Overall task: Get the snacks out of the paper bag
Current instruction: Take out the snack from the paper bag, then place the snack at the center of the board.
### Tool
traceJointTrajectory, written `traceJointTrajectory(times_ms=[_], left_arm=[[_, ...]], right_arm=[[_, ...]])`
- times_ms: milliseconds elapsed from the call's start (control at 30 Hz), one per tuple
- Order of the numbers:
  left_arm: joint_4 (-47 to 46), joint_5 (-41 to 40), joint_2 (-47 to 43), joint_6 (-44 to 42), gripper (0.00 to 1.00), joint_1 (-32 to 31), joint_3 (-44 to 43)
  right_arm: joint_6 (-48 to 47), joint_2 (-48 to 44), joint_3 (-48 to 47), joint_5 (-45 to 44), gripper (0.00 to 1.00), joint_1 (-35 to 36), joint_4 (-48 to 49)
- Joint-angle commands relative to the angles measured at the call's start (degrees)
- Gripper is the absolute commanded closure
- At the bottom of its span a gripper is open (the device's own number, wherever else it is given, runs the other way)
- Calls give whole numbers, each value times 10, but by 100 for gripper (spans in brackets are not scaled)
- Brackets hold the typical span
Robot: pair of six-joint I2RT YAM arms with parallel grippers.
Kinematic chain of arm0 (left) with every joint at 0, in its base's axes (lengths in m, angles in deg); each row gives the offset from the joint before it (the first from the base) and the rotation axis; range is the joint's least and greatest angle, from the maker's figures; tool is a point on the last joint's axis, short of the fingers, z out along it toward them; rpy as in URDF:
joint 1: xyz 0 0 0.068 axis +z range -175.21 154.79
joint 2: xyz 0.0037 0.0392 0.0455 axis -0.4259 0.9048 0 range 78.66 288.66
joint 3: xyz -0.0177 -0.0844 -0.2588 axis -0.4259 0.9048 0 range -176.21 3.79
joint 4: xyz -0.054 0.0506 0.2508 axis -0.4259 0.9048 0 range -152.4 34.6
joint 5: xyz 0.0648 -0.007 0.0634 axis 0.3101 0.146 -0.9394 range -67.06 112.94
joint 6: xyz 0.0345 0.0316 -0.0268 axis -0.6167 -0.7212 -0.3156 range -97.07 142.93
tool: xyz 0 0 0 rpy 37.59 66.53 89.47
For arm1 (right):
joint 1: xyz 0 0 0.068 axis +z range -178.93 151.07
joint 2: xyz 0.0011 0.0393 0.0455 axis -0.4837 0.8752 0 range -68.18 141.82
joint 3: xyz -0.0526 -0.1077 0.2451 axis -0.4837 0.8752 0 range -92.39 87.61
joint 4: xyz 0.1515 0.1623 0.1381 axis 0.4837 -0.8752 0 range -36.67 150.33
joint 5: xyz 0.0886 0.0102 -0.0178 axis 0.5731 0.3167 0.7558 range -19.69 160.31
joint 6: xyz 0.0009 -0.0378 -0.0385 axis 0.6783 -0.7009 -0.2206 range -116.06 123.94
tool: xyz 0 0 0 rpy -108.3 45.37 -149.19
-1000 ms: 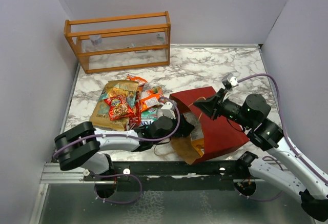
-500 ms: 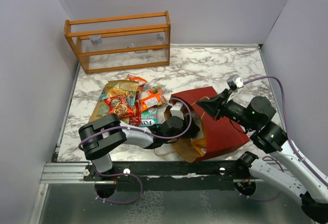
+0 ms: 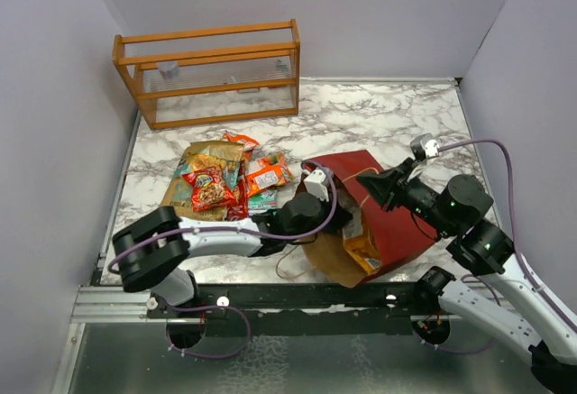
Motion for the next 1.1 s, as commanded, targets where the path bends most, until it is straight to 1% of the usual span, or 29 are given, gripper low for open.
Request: traceJointTrajectory(times_ms=[0, 133, 233, 467, 700, 867, 933, 967, 1067], left_arm=[[30, 23, -104, -38, 100, 2, -21], [85, 39, -173, -68, 100, 3, -42], [135, 54, -218, -85, 100, 10, -61], [192, 94, -305, -153, 100, 16, -105], [326, 92, -351, -269, 100, 16, -192], [373, 53, -379, -328, 100, 16, -254], [410, 31, -374, -355, 100, 16, -286], [436, 12, -364, -364, 100, 16, -308], [514, -81, -333, -375, 100, 16, -376]], right_arm=[[-3, -18, -17, -111, 98, -1, -32], [8, -28, -21, -180, 98, -1, -46], [15, -31, -26, -214, 98, -1, -52], [23, -31, -39, -252, 98, -1, -63], [33, -37, -42, -274, 98, -1, -73], [54, -46, -41, -283, 98, -1, -98], [58, -53, -37, -283, 98, -1, -99], [57, -55, -36, -284, 98, -1, -98], [54, -58, -38, -287, 98, -1, -101]])
